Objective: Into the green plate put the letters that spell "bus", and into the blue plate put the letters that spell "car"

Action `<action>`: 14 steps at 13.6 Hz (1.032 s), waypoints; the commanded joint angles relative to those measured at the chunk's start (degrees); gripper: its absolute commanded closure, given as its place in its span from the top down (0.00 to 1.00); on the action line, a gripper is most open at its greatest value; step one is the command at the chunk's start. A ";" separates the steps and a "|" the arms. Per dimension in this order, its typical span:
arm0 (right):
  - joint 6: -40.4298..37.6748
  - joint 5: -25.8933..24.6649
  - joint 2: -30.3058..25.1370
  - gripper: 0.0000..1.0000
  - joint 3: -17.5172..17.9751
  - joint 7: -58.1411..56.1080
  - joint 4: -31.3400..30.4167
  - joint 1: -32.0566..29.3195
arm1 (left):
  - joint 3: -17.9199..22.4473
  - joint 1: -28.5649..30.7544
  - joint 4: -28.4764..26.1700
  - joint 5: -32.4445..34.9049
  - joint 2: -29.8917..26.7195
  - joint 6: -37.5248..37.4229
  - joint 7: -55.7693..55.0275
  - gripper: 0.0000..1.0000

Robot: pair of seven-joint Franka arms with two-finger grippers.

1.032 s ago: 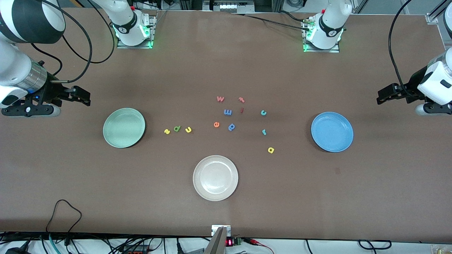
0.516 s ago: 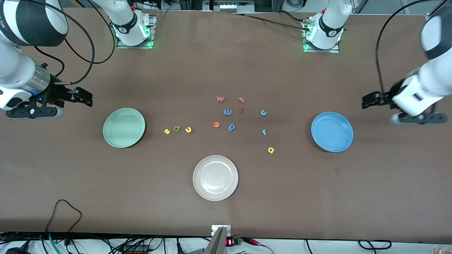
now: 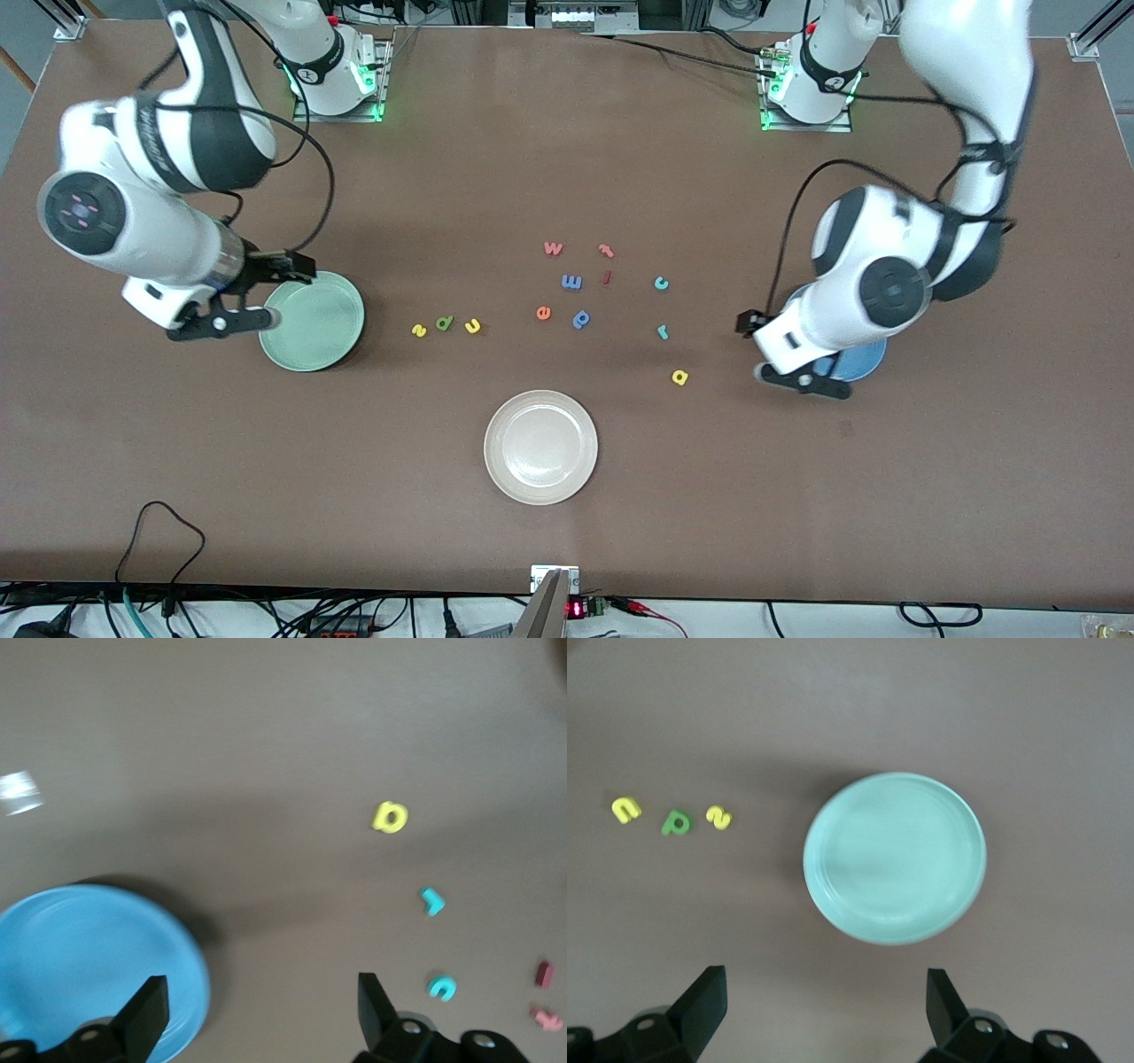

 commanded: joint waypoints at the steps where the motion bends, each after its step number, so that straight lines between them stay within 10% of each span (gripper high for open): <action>1: 11.19 0.60 0.57 1.00 -0.21 0.41 -7.00 2.44 | 0.55 -3.40 10.10 -0.68 9.84 0.23 -2.43 0.79; 5: 27.48 0.60 4.34 1.00 -0.21 7.25 -13.89 6.31 | 0.55 -4.81 10.64 -1.12 15.74 11.03 -4.89 0.70; 10: 32.23 0.68 8.83 0.54 -0.21 8.85 -13.63 8.86 | 0.55 -6.49 10.64 -0.85 18.47 14.64 -7.62 0.66; 14: 35.84 0.68 11.46 0.54 -0.21 12.27 -13.02 11.32 | 0.55 -7.10 10.56 -0.15 18.65 14.74 -7.19 0.64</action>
